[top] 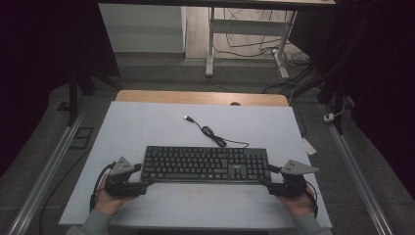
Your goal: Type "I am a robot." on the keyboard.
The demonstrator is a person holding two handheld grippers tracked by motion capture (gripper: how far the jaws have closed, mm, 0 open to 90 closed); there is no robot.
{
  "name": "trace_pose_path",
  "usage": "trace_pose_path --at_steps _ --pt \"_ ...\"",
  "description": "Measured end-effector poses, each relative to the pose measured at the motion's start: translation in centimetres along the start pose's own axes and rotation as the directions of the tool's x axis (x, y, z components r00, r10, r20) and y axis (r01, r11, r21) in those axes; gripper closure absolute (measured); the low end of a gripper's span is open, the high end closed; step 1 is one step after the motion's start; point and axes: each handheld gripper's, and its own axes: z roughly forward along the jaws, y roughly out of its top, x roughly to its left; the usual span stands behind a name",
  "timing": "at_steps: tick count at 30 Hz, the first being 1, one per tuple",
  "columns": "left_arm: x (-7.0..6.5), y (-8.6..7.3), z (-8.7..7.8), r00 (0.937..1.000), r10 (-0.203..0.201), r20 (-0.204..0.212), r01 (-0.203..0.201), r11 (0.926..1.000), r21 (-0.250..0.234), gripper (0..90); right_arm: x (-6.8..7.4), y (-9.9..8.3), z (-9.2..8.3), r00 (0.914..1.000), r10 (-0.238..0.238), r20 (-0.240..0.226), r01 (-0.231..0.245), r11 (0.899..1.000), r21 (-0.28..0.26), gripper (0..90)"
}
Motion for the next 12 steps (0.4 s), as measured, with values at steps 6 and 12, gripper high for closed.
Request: trace_pose_path --at_steps 6,12 --pt "-0.03 0.0 0.03 1.0 0.003 0.0 -0.003 1.0 0.001 26.0 -0.03 0.0 -0.05 1.0 -0.005 0.0 0.005 1.0 -0.003 37.7" --pt "0.05 -0.02 0.06 1.0 0.006 -0.002 -0.006 1.0 0.0 26.0 0.04 0.02 0.07 1.0 -0.006 -0.006 0.006 1.0 -0.009 37.6"
